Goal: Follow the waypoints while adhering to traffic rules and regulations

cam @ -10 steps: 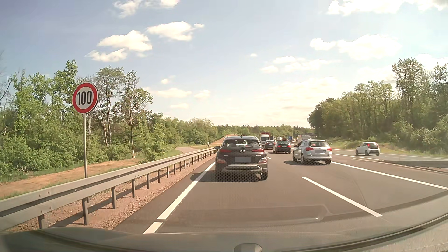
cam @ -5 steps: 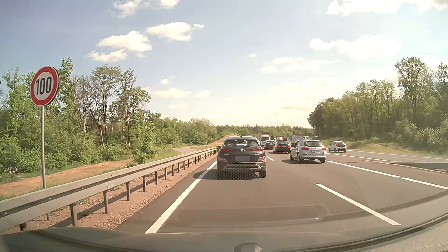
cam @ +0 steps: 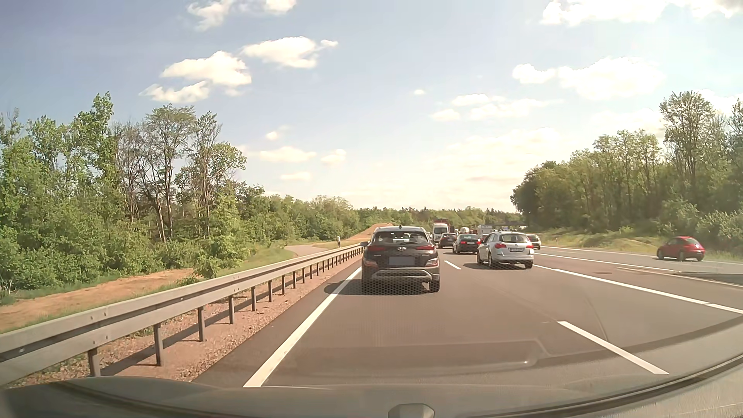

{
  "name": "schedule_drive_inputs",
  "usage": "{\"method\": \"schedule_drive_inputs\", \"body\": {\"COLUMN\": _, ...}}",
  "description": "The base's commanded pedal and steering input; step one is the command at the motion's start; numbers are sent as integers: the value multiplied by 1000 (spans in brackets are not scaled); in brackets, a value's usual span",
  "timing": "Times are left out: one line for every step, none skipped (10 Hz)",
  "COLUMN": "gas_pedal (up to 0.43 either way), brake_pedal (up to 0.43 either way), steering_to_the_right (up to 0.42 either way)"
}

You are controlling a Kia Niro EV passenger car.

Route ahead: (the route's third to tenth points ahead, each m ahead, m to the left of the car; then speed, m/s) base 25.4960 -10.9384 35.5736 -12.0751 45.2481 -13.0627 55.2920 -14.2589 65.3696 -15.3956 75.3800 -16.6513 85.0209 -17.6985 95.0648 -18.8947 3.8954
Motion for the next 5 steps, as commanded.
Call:
{"method": "schedule_drive_inputs", "body": {"gas_pedal": 59, "brake_pedal": 0, "steering_to_the_right": 1}}
{"method": "schedule_drive_inputs", "body": {"gas_pedal": 59, "brake_pedal": 0, "steering_to_the_right": 1}}
{"method": "schedule_drive_inputs", "body": {"gas_pedal": 59, "brake_pedal": 0, "steering_to_the_right": 1}}
{"method": "schedule_drive_inputs", "body": {"gas_pedal": 59, "brake_pedal": 0, "steering_to_the_right": 1}}
{"method": "schedule_drive_inputs", "body": {"gas_pedal": 59, "brake_pedal": 0, "steering_to_the_right": 1}}
